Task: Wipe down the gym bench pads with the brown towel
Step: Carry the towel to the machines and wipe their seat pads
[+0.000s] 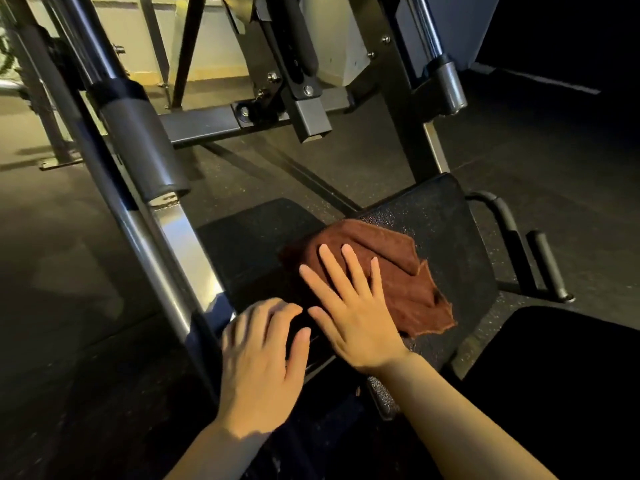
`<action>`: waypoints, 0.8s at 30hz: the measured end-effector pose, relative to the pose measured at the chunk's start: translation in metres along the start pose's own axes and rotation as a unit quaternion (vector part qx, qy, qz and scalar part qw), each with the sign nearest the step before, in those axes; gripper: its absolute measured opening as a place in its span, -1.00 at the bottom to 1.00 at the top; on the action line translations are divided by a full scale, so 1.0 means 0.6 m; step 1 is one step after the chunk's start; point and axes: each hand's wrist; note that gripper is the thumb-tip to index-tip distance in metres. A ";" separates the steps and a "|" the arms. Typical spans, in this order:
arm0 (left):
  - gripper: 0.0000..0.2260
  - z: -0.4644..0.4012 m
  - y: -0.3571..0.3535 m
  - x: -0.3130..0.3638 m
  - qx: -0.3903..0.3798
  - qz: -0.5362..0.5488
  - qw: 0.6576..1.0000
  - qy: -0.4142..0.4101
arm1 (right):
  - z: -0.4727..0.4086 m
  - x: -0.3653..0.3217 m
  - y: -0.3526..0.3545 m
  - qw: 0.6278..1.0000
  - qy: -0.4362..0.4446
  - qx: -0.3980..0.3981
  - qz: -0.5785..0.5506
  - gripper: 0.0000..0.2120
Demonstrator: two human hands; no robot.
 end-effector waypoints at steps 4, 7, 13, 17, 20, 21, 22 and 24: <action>-0.70 0.011 -0.009 0.012 0.000 -0.083 0.988 -0.130 | 0.034 0.036 -0.007 0.999 -0.024 0.031 -0.028 -0.43; -0.74 0.013 -0.013 0.008 0.037 -0.059 0.990 -0.122 | 0.025 0.041 -0.006 0.994 -0.089 0.030 -0.049 -0.33; -0.78 0.009 -0.023 -0.005 0.066 -0.102 0.975 -0.186 | -0.038 0.106 0.000 0.933 -0.318 0.073 -0.150 -0.37; -0.78 0.005 -0.026 -0.004 0.067 -0.095 0.977 -0.177 | -0.027 0.154 -0.010 0.884 -0.428 0.091 -0.163 -0.47; -0.78 0.005 -0.022 -0.001 0.058 -0.085 0.981 -0.164 | -0.008 0.161 -0.012 0.873 -0.448 0.083 -0.174 -0.45; -0.79 0.004 -0.019 0.000 0.055 -0.077 0.983 -0.157 | -0.003 0.158 -0.013 0.878 -0.439 0.082 -0.173 -0.43; -0.79 0.003 -0.017 0.002 0.053 -0.069 0.985 -0.151 | 0.002 0.153 -0.015 0.884 -0.428 0.080 -0.171 -0.42; -0.80 0.006 -0.014 0.004 0.048 -0.056 0.988 -0.137 | 0.013 0.137 -0.020 0.896 -0.406 0.072 -0.167 -0.39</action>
Point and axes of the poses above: each hand's wrist, its own z-axis away from the middle knuckle, its own y-axis out of the back of the hand, x = y × z, and after that the axes turned 8 degrees about -x, right-handed
